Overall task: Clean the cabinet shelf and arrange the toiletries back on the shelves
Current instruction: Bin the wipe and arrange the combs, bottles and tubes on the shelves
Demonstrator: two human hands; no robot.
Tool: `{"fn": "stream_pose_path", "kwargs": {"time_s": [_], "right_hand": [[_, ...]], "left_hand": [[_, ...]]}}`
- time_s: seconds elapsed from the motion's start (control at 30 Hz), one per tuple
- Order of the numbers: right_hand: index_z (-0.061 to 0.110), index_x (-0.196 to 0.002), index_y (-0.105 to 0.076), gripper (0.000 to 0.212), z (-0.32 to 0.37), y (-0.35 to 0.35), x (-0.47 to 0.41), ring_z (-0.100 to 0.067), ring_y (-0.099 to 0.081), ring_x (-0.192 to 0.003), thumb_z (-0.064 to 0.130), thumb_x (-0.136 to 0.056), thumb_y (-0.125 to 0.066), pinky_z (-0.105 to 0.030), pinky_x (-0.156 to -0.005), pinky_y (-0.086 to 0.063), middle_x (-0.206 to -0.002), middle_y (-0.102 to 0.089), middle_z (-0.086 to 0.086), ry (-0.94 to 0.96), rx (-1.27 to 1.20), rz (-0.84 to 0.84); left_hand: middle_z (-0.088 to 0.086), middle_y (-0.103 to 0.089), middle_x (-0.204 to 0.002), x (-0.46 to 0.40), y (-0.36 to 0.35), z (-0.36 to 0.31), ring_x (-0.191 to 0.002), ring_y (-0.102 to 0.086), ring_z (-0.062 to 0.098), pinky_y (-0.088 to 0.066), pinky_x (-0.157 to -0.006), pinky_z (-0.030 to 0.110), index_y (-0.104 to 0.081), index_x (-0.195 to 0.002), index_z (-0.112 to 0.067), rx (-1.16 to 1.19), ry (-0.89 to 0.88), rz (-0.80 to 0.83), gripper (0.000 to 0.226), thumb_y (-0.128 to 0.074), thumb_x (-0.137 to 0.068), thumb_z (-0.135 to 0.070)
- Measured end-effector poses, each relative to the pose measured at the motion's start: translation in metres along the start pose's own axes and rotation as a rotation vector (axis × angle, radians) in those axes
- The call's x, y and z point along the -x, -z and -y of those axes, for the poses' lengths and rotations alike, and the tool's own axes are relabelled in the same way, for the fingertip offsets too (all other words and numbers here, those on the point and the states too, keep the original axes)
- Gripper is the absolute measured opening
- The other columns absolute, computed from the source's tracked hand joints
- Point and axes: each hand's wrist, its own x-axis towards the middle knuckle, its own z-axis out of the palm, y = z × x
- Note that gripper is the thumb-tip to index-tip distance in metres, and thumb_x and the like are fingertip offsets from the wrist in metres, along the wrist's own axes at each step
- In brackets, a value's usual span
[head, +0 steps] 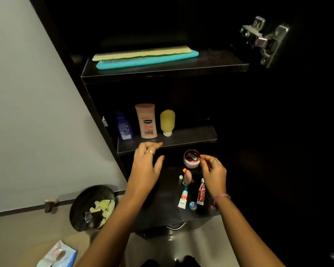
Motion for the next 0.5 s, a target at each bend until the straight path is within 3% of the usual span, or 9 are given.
{"fn": "stream_pose_path", "kwargs": {"time_s": [0.07, 0.2, 0.27, 0.37, 0.5], "right_hand": [[0.011, -0.101, -0.068, 0.017, -0.022, -0.008, 0.003, -0.017, -0.063, -0.088, 0.017, -0.085, -0.065, -0.031, -0.086, -0.052, -0.098, -0.066, -0.008, -0.112, 0.053, 0.119], [0.009, -0.100, -0.065, 0.028, -0.037, -0.029, 0.003, -0.019, -0.063, -0.079, 0.028, -0.080, -0.071, -0.028, -0.077, -0.050, -0.092, -0.066, -0.008, -0.192, 0.191, 0.338], [0.007, -0.091, -0.065, 0.022, -0.041, -0.043, -0.001, -0.025, -0.064, -0.081, 0.026, -0.081, -0.070, -0.031, -0.074, -0.047, -0.087, -0.067, -0.011, -0.188, 0.235, 0.347], [0.003, -0.094, -0.063, 0.026, -0.048, -0.060, -0.008, -0.036, -0.062, -0.094, 0.028, -0.089, -0.057, -0.038, -0.079, -0.049, -0.097, -0.068, -0.019, -0.269, 0.292, 0.336], [0.000, -0.097, -0.060, 0.032, -0.051, -0.064, -0.013, -0.043, -0.060, -0.096, 0.030, -0.094, -0.048, -0.042, -0.078, -0.048, -0.100, -0.065, -0.026, -0.274, 0.412, 0.324]], "left_hand": [[0.001, -0.049, -0.122, 0.011, -0.023, 0.008, -0.115, -0.048, 0.013, -0.030, -0.097, 0.014, -0.054, -0.128, -0.018, 0.015, 0.040, 0.089, 0.041, -0.061, -0.088, -0.019], [0.003, -0.055, -0.120, 0.025, -0.062, 0.027, -0.114, -0.053, 0.016, -0.037, -0.099, 0.019, -0.059, -0.123, -0.016, 0.049, 0.163, 0.266, 0.035, -0.060, -0.088, -0.020], [0.006, -0.057, -0.121, 0.030, -0.075, 0.036, -0.113, -0.057, 0.016, -0.037, -0.095, 0.012, -0.060, -0.121, -0.012, 0.091, 0.242, 0.330, 0.034, -0.059, -0.088, -0.018], [0.009, -0.058, -0.119, 0.034, -0.089, 0.047, -0.109, -0.059, 0.016, -0.028, -0.085, 0.000, -0.060, -0.120, -0.008, 0.111, 0.331, 0.398, 0.032, -0.058, -0.089, -0.014], [0.008, -0.060, -0.115, 0.039, -0.099, 0.060, -0.103, -0.060, 0.016, -0.038, -0.088, 0.010, -0.062, -0.117, -0.011, 0.103, 0.389, 0.439, 0.029, -0.057, -0.089, -0.016]]}}
